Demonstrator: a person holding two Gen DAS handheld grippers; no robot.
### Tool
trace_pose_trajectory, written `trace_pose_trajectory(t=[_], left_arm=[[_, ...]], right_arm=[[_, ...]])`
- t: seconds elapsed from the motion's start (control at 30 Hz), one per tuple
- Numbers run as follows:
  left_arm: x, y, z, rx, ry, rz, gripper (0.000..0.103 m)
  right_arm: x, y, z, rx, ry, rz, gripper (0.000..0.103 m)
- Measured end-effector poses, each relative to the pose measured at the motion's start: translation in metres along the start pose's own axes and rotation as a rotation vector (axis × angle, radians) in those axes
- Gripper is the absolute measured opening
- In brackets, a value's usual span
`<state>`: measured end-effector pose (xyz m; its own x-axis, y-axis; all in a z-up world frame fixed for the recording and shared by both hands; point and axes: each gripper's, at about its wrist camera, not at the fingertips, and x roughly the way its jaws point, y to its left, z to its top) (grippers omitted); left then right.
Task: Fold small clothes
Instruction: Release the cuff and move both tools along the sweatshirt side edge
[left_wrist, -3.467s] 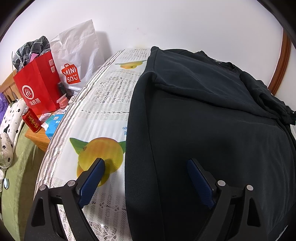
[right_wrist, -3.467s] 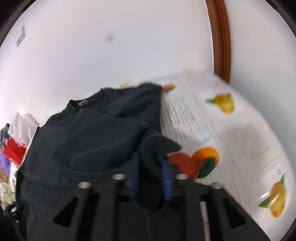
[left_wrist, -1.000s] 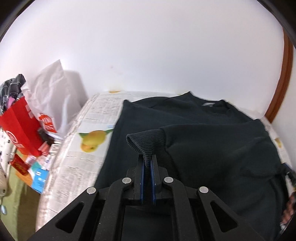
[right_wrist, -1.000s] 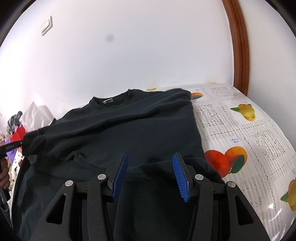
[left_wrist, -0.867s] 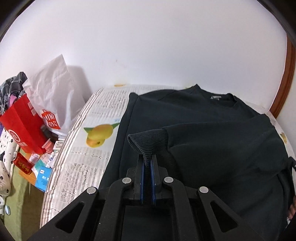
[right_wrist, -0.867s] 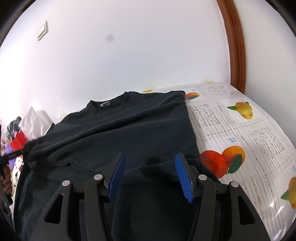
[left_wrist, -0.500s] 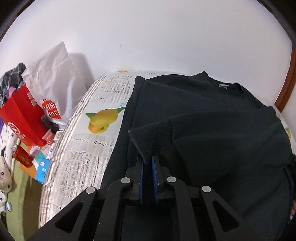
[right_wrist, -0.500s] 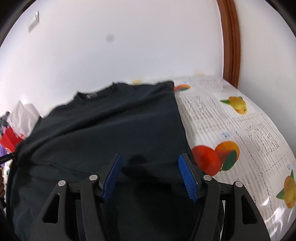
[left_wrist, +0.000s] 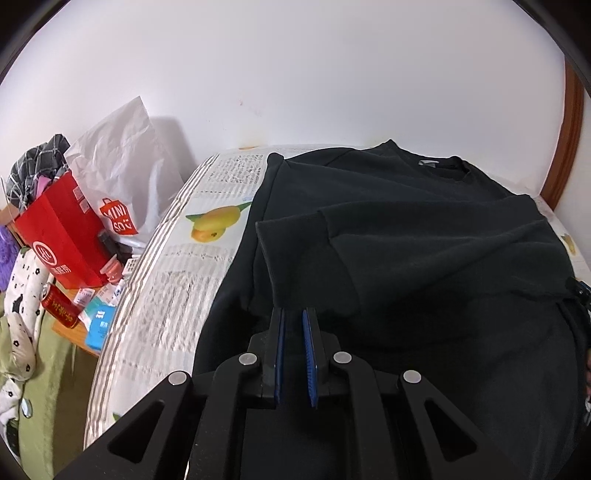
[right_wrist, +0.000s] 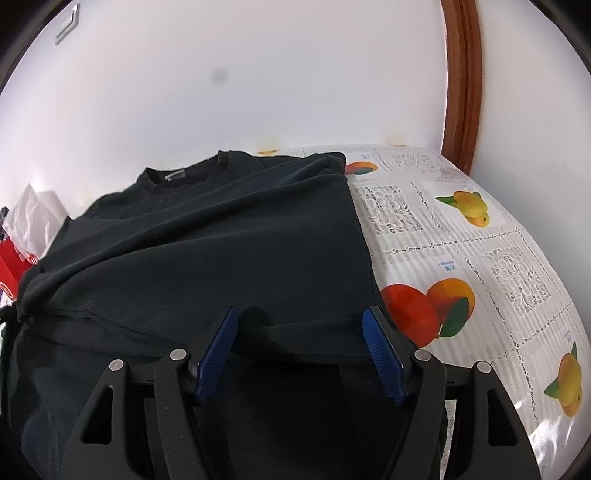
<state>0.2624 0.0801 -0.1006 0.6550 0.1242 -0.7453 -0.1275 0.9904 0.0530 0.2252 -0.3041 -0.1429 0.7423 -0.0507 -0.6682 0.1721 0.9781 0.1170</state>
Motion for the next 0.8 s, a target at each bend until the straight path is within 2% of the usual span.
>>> trace_pose_trajectory(t=[0.13, 0.2, 0.27, 0.33, 0.43, 0.5, 0.63, 0.8], left_arm=[[-0.010, -0.001, -0.010, -0.004, 0.006, -0.009, 0.011], [-0.016, 0.002, -0.019, -0.025, 0.023, -0.073, 0.011], [-0.023, 0.006, -0.029, -0.045, 0.016, -0.094, 0.011], [-0.027, 0.008, -0.037, -0.038, 0.020, -0.089, 0.019], [-0.036, 0.016, -0.049, -0.031, 0.027, -0.088, 0.037], [-0.045, 0.025, -0.057, -0.032, 0.016, -0.079, 0.056], [-0.057, 0.040, -0.073, -0.031, 0.017, -0.094, 0.058], [-0.063, 0.054, -0.104, -0.029, 0.060, -0.100, 0.058]], right_arm=[[-0.008, -0.006, -0.001, 0.039, -0.032, 0.034, 0.069], [-0.009, -0.009, -0.001, 0.067, -0.029, 0.055, 0.069], [-0.009, -0.007, -0.001, 0.053, -0.015, 0.063, 0.069], [-0.011, -0.004, 0.001, 0.017, -0.013, 0.070, 0.069], [-0.021, -0.002, 0.007, 0.009, 0.023, 0.038, 0.069], [-0.039, -0.006, 0.005, 0.009, 0.020, 0.046, 0.069], [-0.081, -0.027, -0.025, 0.007, 0.001, 0.041, 0.079], [-0.109, -0.057, -0.073, -0.004, 0.048, -0.038, 0.079]])
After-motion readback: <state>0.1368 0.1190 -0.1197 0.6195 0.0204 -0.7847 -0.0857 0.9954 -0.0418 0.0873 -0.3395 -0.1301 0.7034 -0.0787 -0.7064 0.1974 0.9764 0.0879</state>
